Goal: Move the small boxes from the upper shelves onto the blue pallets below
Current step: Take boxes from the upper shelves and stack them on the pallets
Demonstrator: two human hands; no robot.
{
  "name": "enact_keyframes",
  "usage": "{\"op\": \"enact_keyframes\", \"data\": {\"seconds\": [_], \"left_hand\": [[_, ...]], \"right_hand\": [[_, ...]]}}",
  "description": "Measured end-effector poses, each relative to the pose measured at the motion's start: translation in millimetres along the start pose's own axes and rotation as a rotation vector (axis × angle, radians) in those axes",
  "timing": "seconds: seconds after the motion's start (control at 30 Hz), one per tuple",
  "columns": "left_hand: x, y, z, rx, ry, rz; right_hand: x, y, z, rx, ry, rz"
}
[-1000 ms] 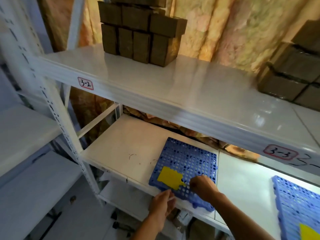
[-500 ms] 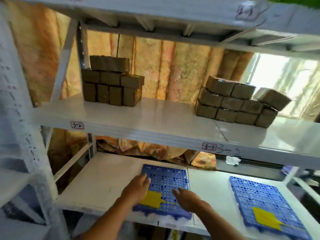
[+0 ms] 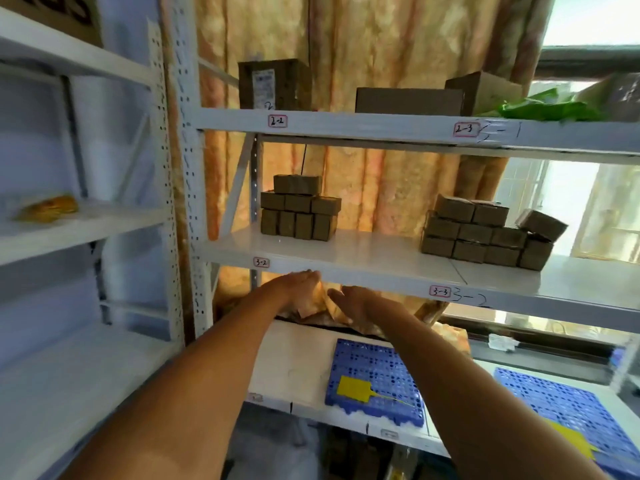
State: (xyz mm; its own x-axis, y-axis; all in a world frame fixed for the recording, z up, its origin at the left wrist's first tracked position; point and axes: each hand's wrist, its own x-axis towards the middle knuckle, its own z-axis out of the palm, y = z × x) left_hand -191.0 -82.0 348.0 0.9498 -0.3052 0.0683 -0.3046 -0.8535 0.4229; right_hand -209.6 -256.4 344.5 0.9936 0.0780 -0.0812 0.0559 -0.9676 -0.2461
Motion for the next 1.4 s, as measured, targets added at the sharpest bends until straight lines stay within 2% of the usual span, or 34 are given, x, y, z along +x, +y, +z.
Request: {"op": "enact_keyframes", "data": {"seconds": [0.07,0.23,0.4,0.57,0.73,0.83,0.93,1.0,1.03,1.1,1.17,1.23,1.3,1.33,1.37,1.4], "left_hand": [[2,-7,-15,0.040,0.004,-0.007],[39,-35,-51,0.050,0.036,-0.019],[113,-71,-90,-0.279,0.155,-0.150],[208,-126,-133,-0.410,0.342,-0.058],[290,-159,-164,-0.709,0.438,-0.104],[329,-168,-169,-0.629,0.401,-0.084],[355,-166,-175,-0.667,0.305,0.007],[361,-160,-178,-0.683,0.314,0.042],[362,-156,-180,-0.672,0.351,0.065],[362,-146,-187,-0.713,0.433,0.164],[362,-134,-194,-0.884,0.474,0.269],[364,-121,-200,-1.177,0.405,0.329],[367,-115,-203,-1.419,0.310,0.392],[369,-116,-205,-1.457,0.296,0.388],[370,-118,-207,-1.460,0.291,0.364],[371,-121,-208,-1.442,0.290,0.321]], "right_hand": [[7,-13,-11,0.055,0.075,-0.020],[56,-35,-36,0.091,0.135,-0.080],[139,-46,-64,0.157,0.296,-0.097],[229,-54,-101,0.326,0.609,-0.022],[305,-61,-128,0.461,0.777,0.055],[336,-56,-143,0.435,0.765,-0.063],[358,-49,-159,0.426,0.628,-0.159],[367,-46,-168,0.431,0.541,-0.182],[371,-45,-173,0.436,0.537,-0.203],[369,-48,-183,0.474,0.658,-0.296],[366,-59,-189,0.519,0.867,-0.370],[365,-72,-189,0.495,0.979,-0.418],[365,-75,-187,0.555,0.869,-0.484],[365,-70,-187,0.692,0.801,-0.497],[368,-59,-186,0.795,0.792,-0.443],[370,-46,-187,0.846,0.826,-0.306]]}}
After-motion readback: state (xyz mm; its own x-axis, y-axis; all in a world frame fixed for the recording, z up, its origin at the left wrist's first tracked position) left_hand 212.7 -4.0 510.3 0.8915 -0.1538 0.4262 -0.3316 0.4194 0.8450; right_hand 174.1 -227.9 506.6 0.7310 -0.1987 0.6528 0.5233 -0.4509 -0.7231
